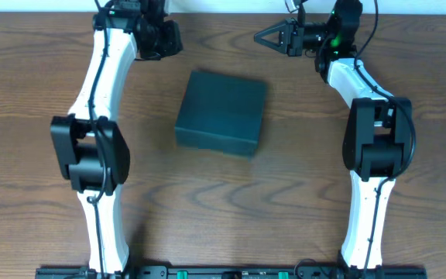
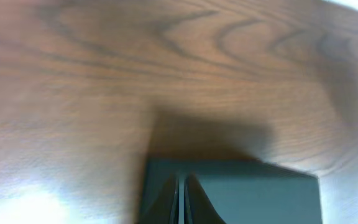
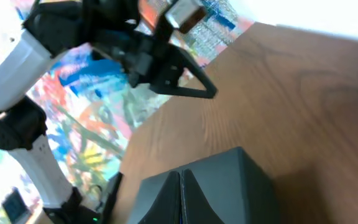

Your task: Pack container

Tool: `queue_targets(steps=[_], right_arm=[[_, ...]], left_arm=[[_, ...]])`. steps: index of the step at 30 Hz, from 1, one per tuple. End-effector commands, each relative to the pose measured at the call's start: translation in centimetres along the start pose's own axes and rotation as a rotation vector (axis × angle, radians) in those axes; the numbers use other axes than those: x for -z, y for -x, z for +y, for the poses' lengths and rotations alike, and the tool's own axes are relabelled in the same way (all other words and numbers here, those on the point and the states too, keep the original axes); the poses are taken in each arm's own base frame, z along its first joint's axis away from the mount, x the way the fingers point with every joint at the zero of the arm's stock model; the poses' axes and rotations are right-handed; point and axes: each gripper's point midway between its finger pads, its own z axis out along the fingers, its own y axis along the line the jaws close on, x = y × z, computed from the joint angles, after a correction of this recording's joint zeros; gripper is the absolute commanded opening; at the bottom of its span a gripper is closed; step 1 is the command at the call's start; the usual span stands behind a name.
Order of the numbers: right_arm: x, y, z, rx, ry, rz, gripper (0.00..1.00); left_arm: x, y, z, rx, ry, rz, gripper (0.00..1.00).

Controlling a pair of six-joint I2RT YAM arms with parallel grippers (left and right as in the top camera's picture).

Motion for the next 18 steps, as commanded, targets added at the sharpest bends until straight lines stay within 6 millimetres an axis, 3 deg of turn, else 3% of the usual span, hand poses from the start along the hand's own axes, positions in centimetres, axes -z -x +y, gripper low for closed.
queue_targets(steps=[1,3,5,8,10,12,14,18], right_arm=[[-0.1,0.4,0.7,-0.029,0.001,0.002,0.01],[0.1,0.2,-1.5,-0.112,-0.063,-0.047,0.02],[0.9,-0.6,-5.4,-0.260,-0.212,-0.121,0.01],[3.3,-4.2,-11.1,-0.477,-0.536,-0.163,0.01],[5.1,-6.4,-12.5,-0.580,-0.683,-0.148,0.01],[7.7,-7.1,-12.5,-0.591,-0.872,-0.115,0.01],[9.8,-6.8,-11.5,-0.542,-1.031,-0.065,0.01],[12.7,-5.4,-6.0,-0.440,-1.220,0.043,0.01]], left_arm=[[2.0,-0.2,1.2,-0.032,0.111,-0.003,0.06],[1.9,-1.6,1.8,-0.036,0.130,0.049,0.06],[1.8,-2.4,1.6,-0.035,0.130,0.082,0.06],[2.2,-2.9,-0.3,-0.096,0.088,0.091,0.06],[2.6,-3.2,-2.5,-0.187,0.067,0.085,0.06],[2.4,-4.8,-5.9,-0.354,0.034,0.112,0.06],[1.8,-6.4,-7.6,-0.447,0.013,0.154,0.06],[1.2,-10.8,-12.0,-0.589,-0.144,0.272,0.06]])
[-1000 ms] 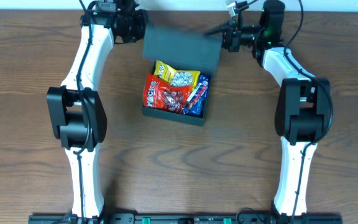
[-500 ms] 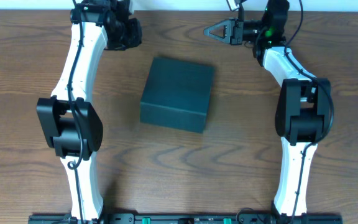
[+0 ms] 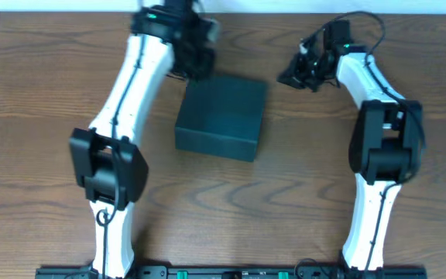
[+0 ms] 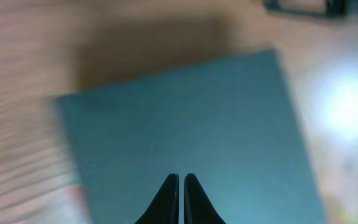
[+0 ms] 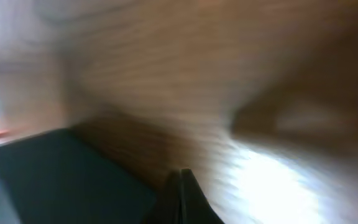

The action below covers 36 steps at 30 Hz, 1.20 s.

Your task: Pack container

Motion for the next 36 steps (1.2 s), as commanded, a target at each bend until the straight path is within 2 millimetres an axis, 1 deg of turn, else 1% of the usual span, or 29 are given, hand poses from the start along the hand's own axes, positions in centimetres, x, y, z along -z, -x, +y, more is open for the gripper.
queue_targets(steps=[1,3,5,7,10,11,13,15,16,17,18,20,23,24,26,29,31,34,36], right_arm=[[8.8,2.6,2.6,0.210,-0.171,-0.190,0.01],[10.8,1.0,3.2,0.193,-0.178,-0.161,0.01],[12.7,-1.0,3.8,0.214,-0.192,-0.121,0.01],[14.5,-2.8,4.4,0.253,-0.202,-0.086,0.01],[16.9,-4.6,5.4,0.286,-0.205,-0.077,0.02],[18.2,-5.6,6.0,0.316,-0.205,-0.078,0.01],[19.3,-7.2,6.6,0.347,-0.208,-0.057,0.02],[19.5,-9.4,7.1,0.383,-0.207,-0.020,0.01],[19.2,-10.3,7.3,0.395,-0.205,-0.003,0.01],[18.5,-11.7,7.5,0.413,-0.201,0.020,0.01],[17.2,-13.6,7.7,0.442,-0.194,0.050,0.02],[15.1,-16.2,7.7,0.484,-0.182,0.087,0.01],[11.3,-20.2,7.1,0.541,-0.160,0.128,0.01],[9.6,-21.6,6.8,0.566,-0.147,0.132,0.01],[7.0,-23.4,6.5,0.602,-0.121,0.122,0.01],[3.4,-24.8,6.5,0.633,-0.098,0.062,0.02],[1.7,-24.4,6.1,0.599,-0.135,-0.044,0.02],[0.8,-23.8,6.0,0.579,-0.160,-0.137,0.02],[0.7,-23.2,5.6,0.564,-0.195,-0.195,0.02]], left_arm=[[0.7,-0.6,-4.1,-0.178,-0.130,0.005,0.06],[0.4,-1.7,-5.5,-0.227,-0.162,0.046,0.06],[-0.4,-3.5,-6.2,-0.274,-0.169,0.114,0.06],[-2.0,-5.0,-6.3,-0.265,-0.184,0.167,0.06],[-3.8,-6.8,-6.1,-0.245,-0.207,0.219,0.06],[-4.5,-7.6,-6.0,-0.233,-0.223,0.236,0.06],[-5.1,-8.0,-6.0,-0.227,-0.233,0.245,0.06],[-5.4,-8.4,-5.9,-0.224,-0.234,0.253,0.06],[-5.6,-8.5,-5.8,-0.223,-0.234,0.255,0.06],[-5.6,-8.5,-5.8,-0.223,-0.233,0.256,0.06],[-5.8,-8.5,-5.7,-0.224,-0.231,0.254,0.06],[-5.9,-8.5,-5.6,-0.226,-0.229,0.251,0.06],[-6.0,-8.3,-5.6,-0.231,-0.228,0.242,0.06],[-6.0,-8.2,-5.6,-0.232,-0.227,0.239,0.06],[-6.1,-8.2,-5.6,-0.233,-0.227,0.236,0.06],[-6.1,-8.1,-5.6,-0.234,-0.227,0.234,0.06],[-6.1,-8.1,-5.6,-0.234,-0.227,0.234,0.06],[-6.1,-8.1,-5.6,-0.234,-0.227,0.234,0.06],[-6.1,-8.1,-5.6,-0.235,-0.227,0.233,0.06]])
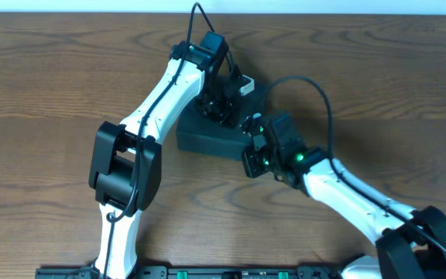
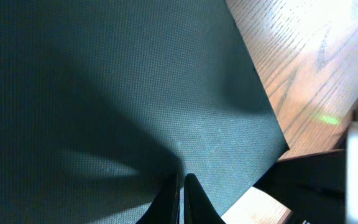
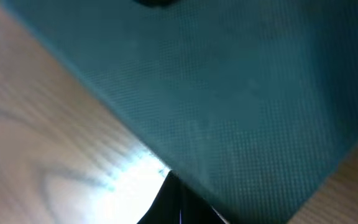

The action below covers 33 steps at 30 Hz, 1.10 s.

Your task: Pack container

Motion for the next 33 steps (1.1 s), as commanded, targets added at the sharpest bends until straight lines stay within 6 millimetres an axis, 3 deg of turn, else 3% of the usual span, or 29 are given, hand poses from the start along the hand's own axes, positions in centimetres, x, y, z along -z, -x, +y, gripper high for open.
queue_targets(steps=[1,9,17,21,27,29,33], right_arm=[[0.1,0.7,-2.1,-0.089,-0.150,-0.089,0.01],[-0.7,2.5,-4.0,-0.127,-0.265,-0.217,0.02],[-1.2,2.2,-3.6,-0.124,-0.239,-0.199,0.01],[1.3,2.6,-1.4,-0.119,-0.131,-0.194,0.01],[9.7,5.1,-1.7,-0.124,-0.192,-0.383,0.02],[10.2,5.5,-1.6,-0.115,-0.190,-0.404,0.02],[7.4,4.7,-2.4,-0.123,-0.214,-0.339,0.01]], left_arm=[[0.3,-0.2,-0.2,-0.024,0.008,0.000,0.06],[0.3,-0.2,-0.2,-0.024,0.008,0.000,0.06],[0.3,-0.2,-0.2,-0.025,0.008,-0.003,0.06],[0.7,0.1,0.2,-0.024,0.014,-0.020,0.06],[1.7,0.3,1.0,0.007,0.018,-0.053,0.06],[1.8,0.3,1.0,0.008,0.019,-0.053,0.06],[1.8,0.4,1.0,0.006,0.019,-0.056,0.06]])
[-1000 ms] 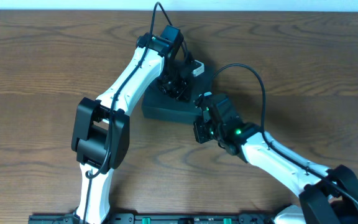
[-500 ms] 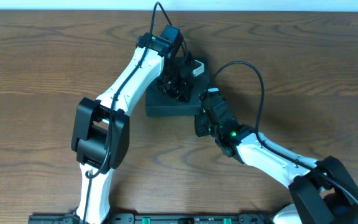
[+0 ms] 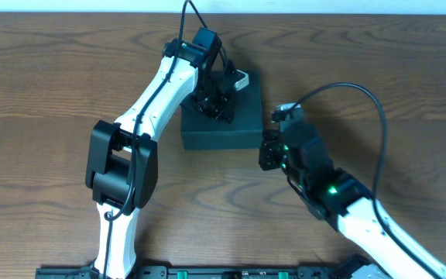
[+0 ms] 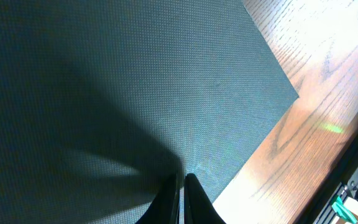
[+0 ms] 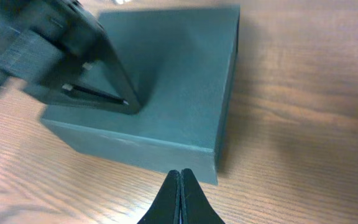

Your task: Pack container

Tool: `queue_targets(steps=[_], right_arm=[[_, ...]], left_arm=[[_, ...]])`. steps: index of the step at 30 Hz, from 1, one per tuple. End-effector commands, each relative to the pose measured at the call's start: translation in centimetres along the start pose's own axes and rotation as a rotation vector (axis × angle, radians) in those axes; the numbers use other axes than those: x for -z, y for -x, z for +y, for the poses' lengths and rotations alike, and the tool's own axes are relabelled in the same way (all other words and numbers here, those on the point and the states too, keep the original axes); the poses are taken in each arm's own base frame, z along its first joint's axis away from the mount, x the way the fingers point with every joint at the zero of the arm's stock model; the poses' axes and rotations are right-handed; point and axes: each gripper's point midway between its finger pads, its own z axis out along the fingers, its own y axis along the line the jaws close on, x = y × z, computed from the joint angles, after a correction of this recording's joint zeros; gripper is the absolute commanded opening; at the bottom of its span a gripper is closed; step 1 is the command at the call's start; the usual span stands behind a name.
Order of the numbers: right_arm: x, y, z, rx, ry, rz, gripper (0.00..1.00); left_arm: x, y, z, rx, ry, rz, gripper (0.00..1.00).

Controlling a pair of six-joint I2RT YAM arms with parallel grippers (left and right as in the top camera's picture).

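The dark teal closed box lies on the wooden table, square to its edges. Coming in from the far side, my left gripper is shut, tips down on the lid. In the left wrist view the lid fills the frame under the closed left gripper. My right gripper is shut, low over the table just off the box's near right corner. The right wrist view has the box, the left gripper on it and the right gripper close to the box's side.
Bare wood surrounds the box on all sides. The table's far edge runs along the top of the overhead view. The right arm's black cable loops above the table at the right.
The box has turned from a skewed pose to square with the table. My right gripper has moved from the box's near right corner a little to the right. The left gripper stays on the lid.
Both grippers were shut near the table's far edge, apart from the skewed box. Then the left was at the box's far left corner and the right at its far right. Later the left was on the lid, the right at the near corner. Now the box sits square.
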Motion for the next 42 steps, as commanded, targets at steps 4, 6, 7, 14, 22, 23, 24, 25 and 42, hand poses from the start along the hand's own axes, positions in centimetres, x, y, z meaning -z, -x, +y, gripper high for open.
queue_targets(steps=[4,6,7,14,22,23,24,25,42], right_arm=[[-5.4,-2.8,-1.9,0.004,-0.078,0.086,0.01],[-6.7,-3.4,-1.9,0.002,-0.071,0.100,0.02],[-7.2,-4.0,-1.7,0.002,-0.058,0.120,0.02],[-7.4,-6.3,-1.5,0.002,-0.030,0.214,0.01],[-5.8,-7.1,-1.9,-0.026,-0.058,0.246,0.01],[-6.3,-7.3,-2.2,-0.041,-0.073,0.241,0.02],[-6.8,-7.3,-2.2,-0.044,-0.068,0.230,0.01],[-7.3,-7.2,-2.0,-0.046,-0.060,0.215,0.02],[-11.4,-6.1,-1.2,-0.052,-0.019,0.098,0.01]], left_arm=[[1.0,-0.1,-0.4,-0.007,0.004,-0.013,0.06],[1.0,-0.2,-0.4,-0.006,0.004,-0.012,0.06],[1.0,-0.2,-0.4,-0.006,0.004,-0.010,0.06],[1.0,-0.3,-0.4,-0.004,0.004,-0.007,0.06],[1.0,-0.1,-0.4,-0.008,0.006,-0.014,0.06],[1.0,-0.1,-0.4,-0.008,0.006,-0.014,0.06],[1.0,-0.1,-0.4,-0.008,0.006,-0.014,0.06],[1.0,-0.1,-0.4,-0.008,0.006,-0.014,0.06],[1.0,-0.6,-0.4,0.002,0.010,0.006,0.06]])
